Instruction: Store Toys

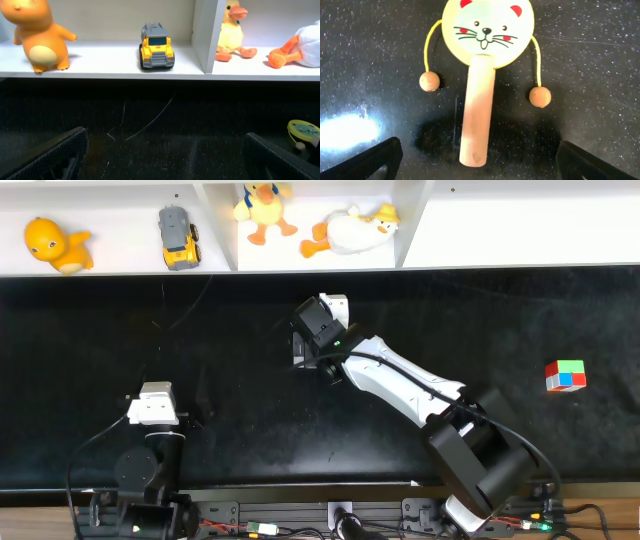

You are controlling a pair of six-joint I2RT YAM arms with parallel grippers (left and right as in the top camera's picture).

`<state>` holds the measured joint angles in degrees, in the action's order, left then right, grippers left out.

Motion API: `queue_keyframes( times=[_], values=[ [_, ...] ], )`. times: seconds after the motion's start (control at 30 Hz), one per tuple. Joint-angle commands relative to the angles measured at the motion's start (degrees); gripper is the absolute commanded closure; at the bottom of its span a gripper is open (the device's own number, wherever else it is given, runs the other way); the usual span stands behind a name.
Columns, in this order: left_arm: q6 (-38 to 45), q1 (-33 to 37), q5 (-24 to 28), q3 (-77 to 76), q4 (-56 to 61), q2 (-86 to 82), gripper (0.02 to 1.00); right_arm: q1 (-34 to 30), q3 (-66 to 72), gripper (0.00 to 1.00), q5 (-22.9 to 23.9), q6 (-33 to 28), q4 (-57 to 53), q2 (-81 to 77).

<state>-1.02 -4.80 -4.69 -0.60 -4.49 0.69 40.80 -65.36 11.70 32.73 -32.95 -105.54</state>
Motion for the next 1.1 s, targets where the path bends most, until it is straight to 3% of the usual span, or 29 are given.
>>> queue_keyframes(
  times=[0.03, 0.43, 0.57, 0.63, 0.67, 0.7, 0.73, 0.77, 0.97, 1.1],
  values=[
    [1.25, 0.00, 0.11, 0.13, -0.09, -0.52, 0.020, 1.01, -1.33, 0.007, -1.53, -3.23, 0.15, -1.66],
    [1.25, 0.00, 0.11, 0.13, -0.09, -0.52, 0.020, 1.25, -1.36, 0.003, 1.31, -3.61, -0.04, -2.84],
    [1.25, 0.00, 0.11, 0.13, -0.09, -0.52, 0.020, 1.25, -1.36, 0.086, 1.44, -3.63, -0.04, -2.84],
    [1.25, 0.00, 0.11, 0.13, -0.09, -0.52, 0.020, 1.25, -1.36, 0.172, 1.44, -3.63, -0.02, -2.84],
    [1.25, 0.00, 0.11, 0.13, -0.09, -0.52, 0.020, 1.25, -1.36, 0.292, 1.42, -3.63, -0.04, -2.84],
    [1.25, 0.00, 0.11, 0.13, -0.09, -0.52, 0.020, 1.25, -1.36, 0.351, 1.42, -3.61, -0.02, -2.84],
    [1.25, 0.00, 0.11, 0.13, -0.11, -0.52, 0.020, 1.25, -1.36, 0.498, 1.42, -3.63, -0.04, -2.84],
    [1.25, 0.00, 0.11, 0.13, -0.11, -0.52, 0.020, 1.25, -1.36, 0.546, 1.42, -3.63, -0.04, -2.84],
    [1.25, 0.00, 0.11, 0.13, -0.11, -0.52, 0.020, 1.27, -1.36, 0.757, 1.46, -3.63, -0.02, -2.84],
    [1.25, 0.00, 0.11, 0.13, -0.09, -0.52, 0.020, 1.84, -1.36, 0.796, 1.95, -3.63, -0.07, -2.69]
  ],
)
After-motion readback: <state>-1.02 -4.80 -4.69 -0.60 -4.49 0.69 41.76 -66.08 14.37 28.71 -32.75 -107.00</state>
